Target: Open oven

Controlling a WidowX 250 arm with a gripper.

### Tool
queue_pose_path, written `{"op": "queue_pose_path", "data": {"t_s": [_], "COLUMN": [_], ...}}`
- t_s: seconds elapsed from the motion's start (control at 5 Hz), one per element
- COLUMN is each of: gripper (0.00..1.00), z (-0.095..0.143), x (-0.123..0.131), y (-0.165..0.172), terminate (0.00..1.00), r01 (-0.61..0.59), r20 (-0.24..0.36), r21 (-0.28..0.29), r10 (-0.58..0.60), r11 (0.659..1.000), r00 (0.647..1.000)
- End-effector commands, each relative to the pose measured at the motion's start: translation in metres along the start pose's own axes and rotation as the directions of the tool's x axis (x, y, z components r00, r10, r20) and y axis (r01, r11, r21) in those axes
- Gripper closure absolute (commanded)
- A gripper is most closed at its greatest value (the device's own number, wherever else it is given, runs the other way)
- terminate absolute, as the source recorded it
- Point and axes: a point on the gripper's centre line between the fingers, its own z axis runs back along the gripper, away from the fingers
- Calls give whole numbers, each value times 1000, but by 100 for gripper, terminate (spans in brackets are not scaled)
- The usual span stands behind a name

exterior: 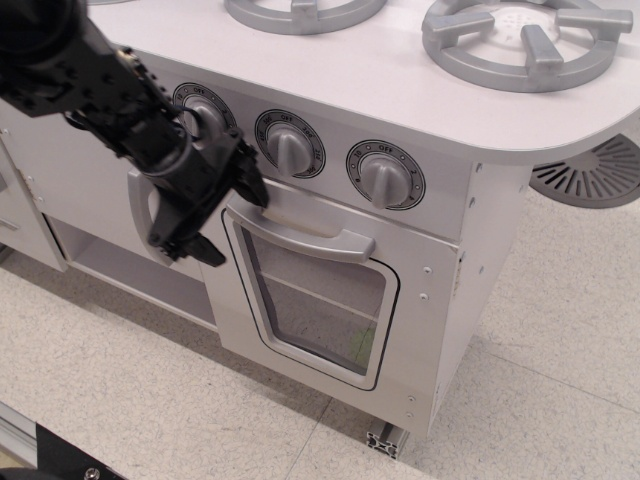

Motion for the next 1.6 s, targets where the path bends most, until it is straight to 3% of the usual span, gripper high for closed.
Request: {"op": "queue_pose_path", "data": {"t_s": [0.0,0.2,0.6,0.8,1.0,1.2,1.4], "gripper": [0,0,0,0,0,0,0], "z": [-9,-9,7,23,47,63,71], "x": [-4,-6,-14,-24,-35,-35,-23], "y": [-2,7,40,53,60,53,38], "terminate": [0,0,0,0,0,0,0], "r01": [11,27,113,196,289,419,542], "r20": [-27,-4,36,55,29,66,60], "r21": [-30,13,164,257,311,351,331], "r10": [-12,-27,-120,-217,-312,-469,-591], "r11": [999,1000,980,946,906,837,772], "r00": [1000,1000,992,975,949,881,805]}}
